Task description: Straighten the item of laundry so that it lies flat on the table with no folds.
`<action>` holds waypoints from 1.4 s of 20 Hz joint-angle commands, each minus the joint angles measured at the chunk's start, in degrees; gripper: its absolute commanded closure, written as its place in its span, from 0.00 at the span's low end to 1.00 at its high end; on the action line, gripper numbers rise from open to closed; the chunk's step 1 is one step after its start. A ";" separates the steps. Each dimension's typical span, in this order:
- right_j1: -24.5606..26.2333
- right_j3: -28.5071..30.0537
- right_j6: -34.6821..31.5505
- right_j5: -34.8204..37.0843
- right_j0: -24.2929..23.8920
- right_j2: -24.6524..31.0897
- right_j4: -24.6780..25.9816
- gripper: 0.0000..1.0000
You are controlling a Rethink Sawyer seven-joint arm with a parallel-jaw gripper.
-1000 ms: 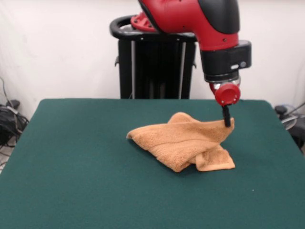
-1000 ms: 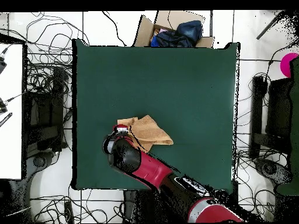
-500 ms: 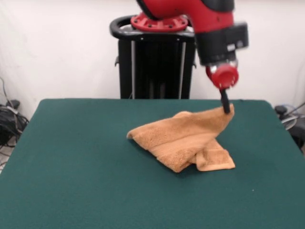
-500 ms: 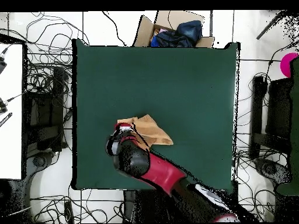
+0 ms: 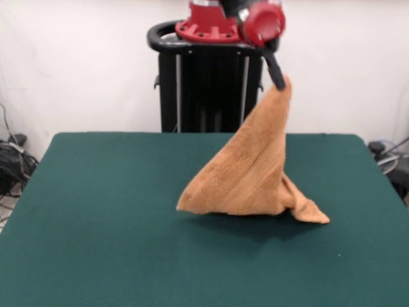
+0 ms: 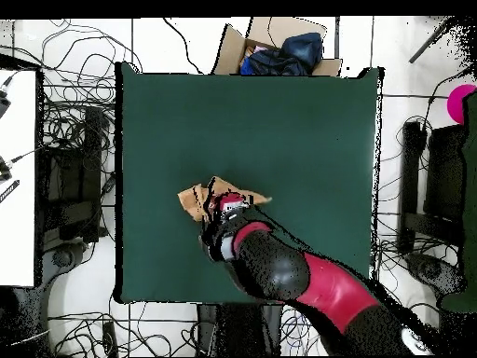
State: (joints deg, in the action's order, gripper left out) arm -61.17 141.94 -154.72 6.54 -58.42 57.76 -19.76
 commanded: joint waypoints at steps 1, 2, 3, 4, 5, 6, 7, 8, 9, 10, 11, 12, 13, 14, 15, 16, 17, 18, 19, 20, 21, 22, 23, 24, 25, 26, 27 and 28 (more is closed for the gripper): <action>-13.65 2.82 -7.64 15.93 -6.18 23.53 -5.32 1.00; -15.35 2.04 -6.92 18.58 -8.19 26.22 -6.49 1.00; -16.09 1.49 -7.03 19.95 -9.73 28.14 -6.77 1.00; -17.82 0.41 -5.98 22.86 -10.91 29.29 -8.10 1.00; -18.47 -0.37 -6.35 24.40 -12.28 31.03 -8.40 1.00; -20.40 -1.70 -4.82 27.53 -12.86 30.75 -9.84 1.00; -21.23 -2.65 -4.95 29.42 -13.96 31.88 -10.24 1.00; -22.89 -4.51 -3.80 33.06 -15.73 32.55 -11.46 1.00; -23.73 -5.67 -3.76 34.84 -16.69 33.22 -11.65 1.00; -26.36 -7.30 -0.69 38.96 -16.65 30.58 -12.92 1.00; -27.11 -8.41 -0.47 40.63 -17.48 30.87 -12.86 1.00; -28.64 -10.10 1.57 43.93 -18.21 29.64 -13.34 1.00; -29.98 -11.23 3.60 46.76 -18.27 27.80 -13.57 1.00; -31.32 -12.35 5.62 49.59 -18.33 25.96 -13.79 1.00; -32.05 -12.99 7.04 51.11 -18.43 24.66 -13.75 1.00; -33.45 -13.85 9.70 53.87 -17.87 21.62 -13.10 1.00; -34.18 -14.12 10.97 54.94 -17.19 19.49 -12.68 1.00; -33.52 -14.84 11.36 55.04 -17.31 18.60 -11.00 1.00; -32.32 -15.10 11.26 54.63 -17.48 18.20 -9.14 1.00; -31.56 -15.82 11.72 55.14 -17.85 17.72 -7.71 1.00; -30.54 -16.32 12.22 55.35 -18.29 17.55 -6.67 1.00; -29.51 -16.83 12.72 55.55 -18.73 17.38 -5.64 1.00; -28.40 -17.19 12.87 55.46 -18.84 17.17 -4.63 1.00; -27.28 -17.56 13.03 55.38 -18.96 16.96 -3.62 1.00; -25.86 -17.94 12.48 54.89 -18.62 16.59 -2.45 1.00; -24.45 -18.32 11.94 54.39 -18.28 16.22 -1.28 1.00; -23.36 -18.63 11.19 53.86 -17.71 15.75 -0.24 1.00; -22.28 -18.93 10.44 53.33 -17.14 15.28 0.80 1.00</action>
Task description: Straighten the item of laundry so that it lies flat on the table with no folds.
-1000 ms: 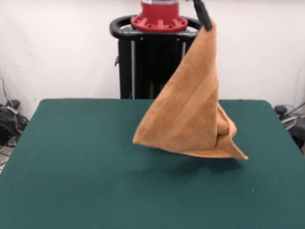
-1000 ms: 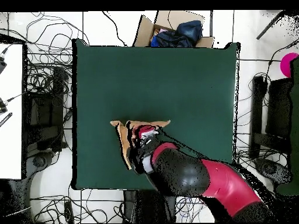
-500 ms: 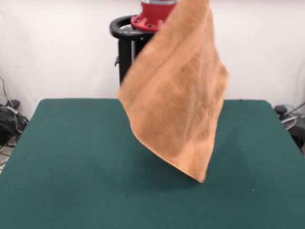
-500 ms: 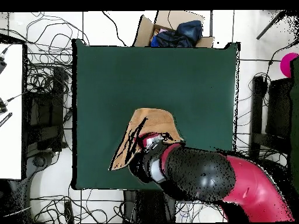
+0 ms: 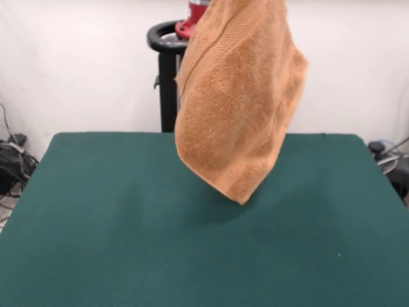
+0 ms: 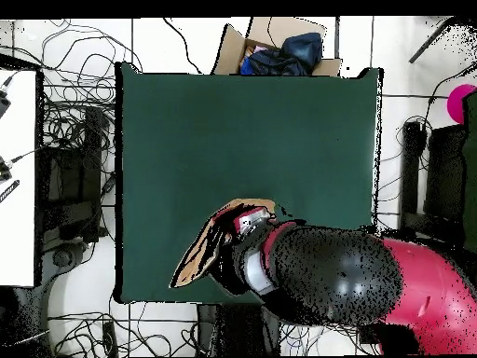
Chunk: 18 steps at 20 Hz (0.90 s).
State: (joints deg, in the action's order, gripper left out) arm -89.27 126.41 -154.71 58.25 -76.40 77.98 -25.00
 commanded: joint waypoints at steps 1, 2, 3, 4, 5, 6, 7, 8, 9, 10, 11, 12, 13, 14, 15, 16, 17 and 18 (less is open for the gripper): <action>5.90 -2.83 10.12 0.76 1.15 -4.77 5.92 1.00; 6.99 -3.82 8.83 0.92 2.28 -5.72 7.39 1.00; 6.45 -3.10 8.59 0.37 2.42 -5.20 6.81 1.00; 7.15 -4.48 7.42 1.15 3.38 -5.90 7.75 1.00; 6.83 -4.06 6.98 0.49 3.73 -5.44 7.19 1.00; 7.93 -6.03 6.09 0.73 4.86 -6.26 8.32 1.00; 8.07 -6.61 5.72 0.45 5.34 -6.31 8.29 1.00; 9.36 -8.92 4.70 0.41 6.84 -7.62 9.61 1.00; 10.14 -10.27 4.09 0.49 7.80 -8.54 10.49 1.00; 10.76 -11.99 3.09 0.50 9.15 -9.51 11.18 1.00; 11.47 -13.28 2.47 0.52 10.13 -10.39 11.88 1.00; 8.39 -11.48 3.72 -1.16 8.03 -8.57 8.48 1.00; 9.00 -12.43 3.06 -1.60 8.92 -9.44 9.11 1.00; 11.37 -14.79 1.98 -2.26 10.95 -11.56 11.79 1.00; 13.73 -17.16 0.89 -2.92 12.97 -13.67 14.46 1.00; 15.10 -19.16 0.26 -4.14 14.39 -15.40 16.30 1.00; 16.42 -20.93 -0.26 -4.46 15.95 -16.95 18.19 1.00; 17.73 -22.69 -0.78 -4.78 17.51 -18.51 20.08 1.00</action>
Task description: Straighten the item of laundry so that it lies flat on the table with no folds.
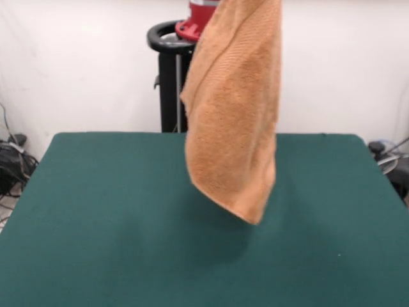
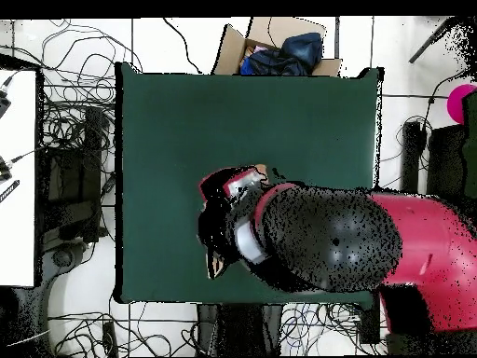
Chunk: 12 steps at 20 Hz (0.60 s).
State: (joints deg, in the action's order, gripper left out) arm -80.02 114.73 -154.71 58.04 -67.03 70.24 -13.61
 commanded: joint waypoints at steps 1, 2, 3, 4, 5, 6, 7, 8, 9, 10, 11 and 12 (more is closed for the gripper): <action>9.17 -12.09 -0.99 -4.47 9.05 -11.68 9.53 1.00; 9.93 -13.46 -1.32 -3.95 10.13 -12.60 10.61 1.00; 10.26 -14.04 -1.31 -3.63 10.67 -13.11 10.76 1.00; 10.20 -14.08 -0.73 -2.85 10.56 -13.09 10.35 1.00; 10.15 -14.12 -0.15 -2.08 10.44 -13.07 9.93 1.00; 9.38 -12.61 1.44 -1.41 9.07 -12.06 8.25 1.00; 8.53 -10.76 2.92 -0.81 7.63 -11.01 6.85 1.00; 7.68 -8.90 4.40 -0.20 6.20 -9.95 5.45 1.00; 6.83 -7.04 5.88 0.40 4.77 -8.90 4.06 1.00; 5.67 -4.49 8.38 1.48 2.37 -6.90 2.14 1.00; 5.27 -3.19 9.47 1.59 1.22 -5.86 1.30 1.00; 4.54 -1.50 11.37 2.28 -0.85 -3.90 -0.30 1.00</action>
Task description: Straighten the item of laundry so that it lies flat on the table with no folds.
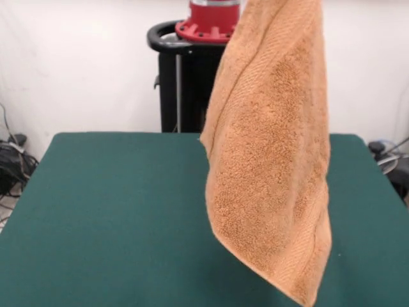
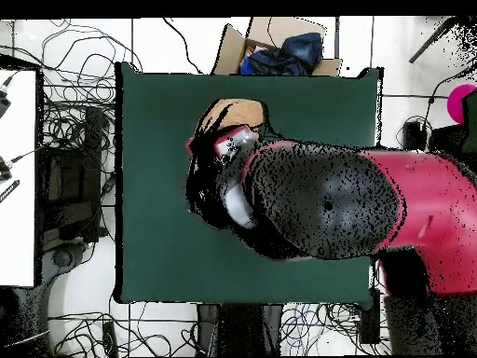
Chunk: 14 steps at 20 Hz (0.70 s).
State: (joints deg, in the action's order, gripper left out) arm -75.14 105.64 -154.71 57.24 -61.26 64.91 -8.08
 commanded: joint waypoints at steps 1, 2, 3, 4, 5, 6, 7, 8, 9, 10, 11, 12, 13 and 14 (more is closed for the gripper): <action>-0.43 8.28 12.06 3.35 -7.45 2.24 -6.14 1.00; -0.99 9.04 13.41 4.47 -8.98 3.55 -6.86 1.00; -1.00 9.39 13.97 4.78 -9.94 4.46 -7.11 1.00; -1.51 9.66 15.13 6.22 -11.19 5.29 -7.14 1.00; -1.51 9.80 15.91 7.06 -12.41 6.31 -7.13 1.00; -1.51 9.94 16.70 7.90 -13.62 7.34 -7.13 1.00; -0.96 9.84 17.06 8.55 -14.37 7.83 -6.30 1.00; -0.71 10.32 18.10 9.23 -16.12 9.43 -6.01 1.00; 0.57 9.96 18.28 9.57 -16.48 9.44 -4.63 1.00; 1.18 10.41 19.16 10.10 -17.89 10.57 -3.98 1.00; 2.25 10.04 19.34 10.74 -18.20 10.56 -2.93 1.00; 2.71 10.26 20.38 11.90 -19.44 11.29 -1.94 1.00; 3.36 9.86 20.99 12.83 -19.71 10.96 -0.98 1.00; 3.47 9.97 21.79 13.72 -20.52 11.25 -0.19 1.00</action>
State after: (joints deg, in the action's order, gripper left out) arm -74.98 108.65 -150.96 61.96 -80.31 70.98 -11.21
